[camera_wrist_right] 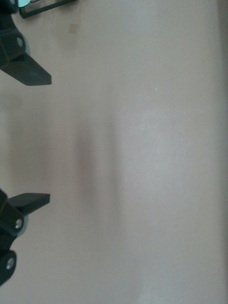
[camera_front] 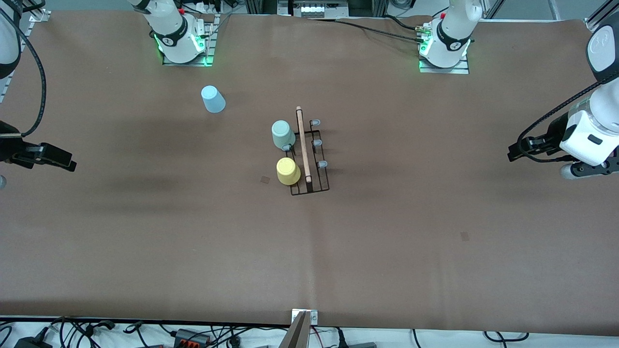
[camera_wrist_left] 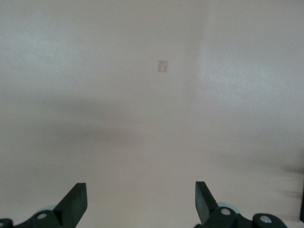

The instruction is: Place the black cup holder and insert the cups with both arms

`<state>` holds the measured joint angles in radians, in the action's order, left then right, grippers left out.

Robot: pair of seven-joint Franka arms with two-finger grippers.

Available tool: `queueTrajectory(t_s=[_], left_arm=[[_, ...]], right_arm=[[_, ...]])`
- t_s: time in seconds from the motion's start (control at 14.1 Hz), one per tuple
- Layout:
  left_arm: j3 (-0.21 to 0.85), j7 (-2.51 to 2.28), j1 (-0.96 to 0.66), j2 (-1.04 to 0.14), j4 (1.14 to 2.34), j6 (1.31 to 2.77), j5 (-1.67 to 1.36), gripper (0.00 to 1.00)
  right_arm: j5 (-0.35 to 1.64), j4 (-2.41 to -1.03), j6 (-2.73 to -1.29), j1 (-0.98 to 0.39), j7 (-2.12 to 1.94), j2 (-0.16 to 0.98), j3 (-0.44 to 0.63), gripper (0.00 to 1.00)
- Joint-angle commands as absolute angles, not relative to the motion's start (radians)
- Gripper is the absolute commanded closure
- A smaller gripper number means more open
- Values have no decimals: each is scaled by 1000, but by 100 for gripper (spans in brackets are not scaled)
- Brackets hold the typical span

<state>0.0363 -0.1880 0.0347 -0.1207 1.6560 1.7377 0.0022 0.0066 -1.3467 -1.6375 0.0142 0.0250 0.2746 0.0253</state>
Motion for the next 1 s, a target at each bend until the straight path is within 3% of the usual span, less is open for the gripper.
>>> queueTrajectory(t_s=[0.0, 0.14, 0.93], left_arm=[[34, -183, 35, -98, 1669, 1738, 14, 0], [34, -183, 35, -98, 1669, 1738, 14, 0], [40, -183, 34, -101, 1663, 1744, 9, 0]], right_arm=[[-9, -1618, -1762, 28, -3, 100, 6, 0], [-11, -1693, -1782, 26, -5, 45, 6, 0], [-14, -1683, -1724, 28, -29, 3, 6, 0]])
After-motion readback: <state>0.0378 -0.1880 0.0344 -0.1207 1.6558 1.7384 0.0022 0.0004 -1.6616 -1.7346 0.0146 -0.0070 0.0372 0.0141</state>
